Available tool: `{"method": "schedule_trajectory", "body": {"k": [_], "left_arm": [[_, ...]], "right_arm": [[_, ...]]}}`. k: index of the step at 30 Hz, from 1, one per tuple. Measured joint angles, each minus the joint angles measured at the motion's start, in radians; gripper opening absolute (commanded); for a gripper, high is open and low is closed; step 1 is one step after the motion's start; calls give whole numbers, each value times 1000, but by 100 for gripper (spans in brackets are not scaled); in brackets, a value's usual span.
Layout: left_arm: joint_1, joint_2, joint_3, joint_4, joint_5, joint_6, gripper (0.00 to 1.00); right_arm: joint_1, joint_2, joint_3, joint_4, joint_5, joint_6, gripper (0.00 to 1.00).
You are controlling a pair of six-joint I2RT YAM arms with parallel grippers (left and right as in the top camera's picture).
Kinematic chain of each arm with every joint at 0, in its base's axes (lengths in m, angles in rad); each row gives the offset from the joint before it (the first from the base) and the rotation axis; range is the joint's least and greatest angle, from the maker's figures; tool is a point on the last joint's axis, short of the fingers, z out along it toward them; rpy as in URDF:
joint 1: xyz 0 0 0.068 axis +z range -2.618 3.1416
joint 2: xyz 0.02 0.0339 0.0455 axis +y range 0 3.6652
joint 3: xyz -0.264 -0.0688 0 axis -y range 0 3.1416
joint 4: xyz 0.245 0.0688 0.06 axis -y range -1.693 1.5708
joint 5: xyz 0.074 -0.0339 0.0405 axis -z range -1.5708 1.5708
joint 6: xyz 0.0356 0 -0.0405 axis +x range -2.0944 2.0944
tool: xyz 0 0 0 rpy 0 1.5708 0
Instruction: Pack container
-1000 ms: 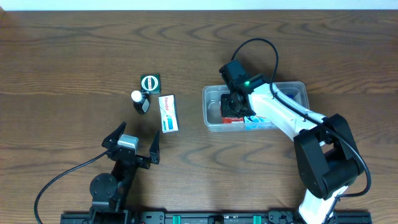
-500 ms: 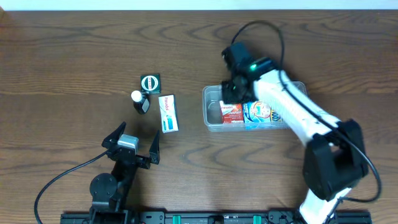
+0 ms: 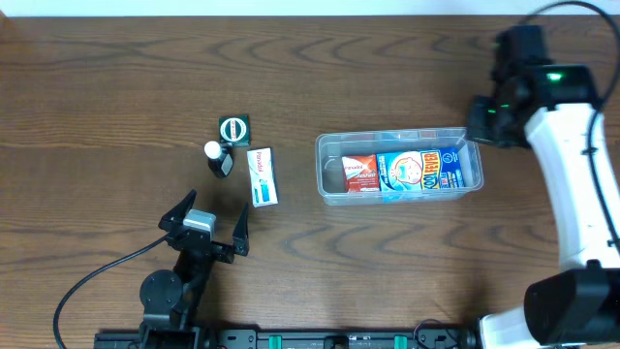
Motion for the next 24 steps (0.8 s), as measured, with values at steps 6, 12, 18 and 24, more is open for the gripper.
{"method": "schedule_trajectory", "body": {"k": [6,12,18,24], "left_arm": [[0,0,0,0,0,0,98],[0,0,0,0,0,0,98],[0,0,0,0,0,0,98],[0,0,0,0,0,0,98]], "right_arm": [[-165,0,0,-6,6,-27,99],[-243,0,0,-7,12,-34,99],[-256,0,0,-8,13,-34,99],[-256,0,0,-8,13,-34,99]]}}
